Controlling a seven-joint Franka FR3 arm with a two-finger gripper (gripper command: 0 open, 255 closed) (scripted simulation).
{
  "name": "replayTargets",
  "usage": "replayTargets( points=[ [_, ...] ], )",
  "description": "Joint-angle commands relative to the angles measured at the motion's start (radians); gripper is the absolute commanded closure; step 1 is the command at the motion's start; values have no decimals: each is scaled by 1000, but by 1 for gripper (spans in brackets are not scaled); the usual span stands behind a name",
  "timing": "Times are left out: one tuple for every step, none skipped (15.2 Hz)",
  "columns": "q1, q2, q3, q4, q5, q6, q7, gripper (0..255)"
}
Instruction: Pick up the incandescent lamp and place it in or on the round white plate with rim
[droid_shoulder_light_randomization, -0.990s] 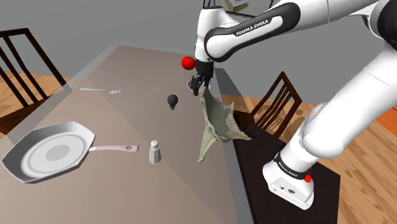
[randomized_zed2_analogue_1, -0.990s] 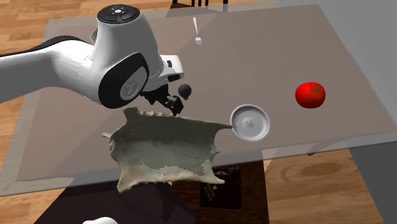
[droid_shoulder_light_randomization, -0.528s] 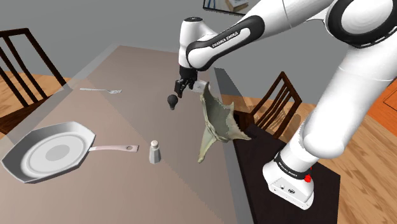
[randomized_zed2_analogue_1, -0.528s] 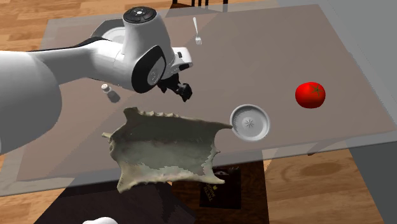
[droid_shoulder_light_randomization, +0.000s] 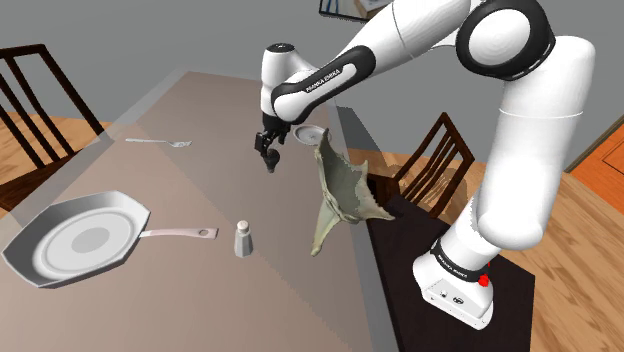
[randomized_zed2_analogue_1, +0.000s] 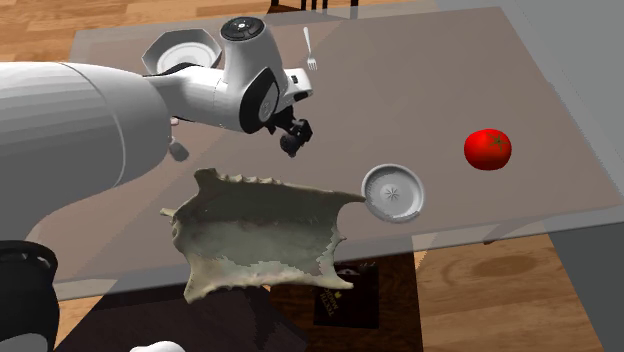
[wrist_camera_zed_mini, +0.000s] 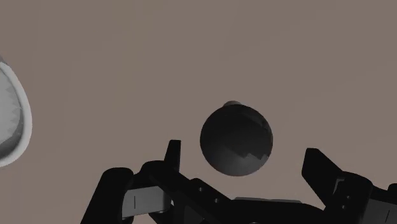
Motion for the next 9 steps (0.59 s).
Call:
replayTargets(
  points=[
    [2, 23, -3, 6, -6, 19, 5, 0],
    [2, 33, -5, 6, -9, 28, 7, 0],
    [2, 43, -6, 6, -12, 38, 9, 0],
    [3, 53, -8, 6, -14, 48, 10, 0],
    [3, 69, -11, 7, -19, 63, 13, 0],
    [3, 69, -11, 7, -19, 63, 13, 0],
    [3, 69, -11, 7, -19, 63, 13, 0],
    [3, 69, -11, 7, -19, 63, 13, 0],
    [3, 69, -11, 7, -19, 63, 13, 0]
  ],
)
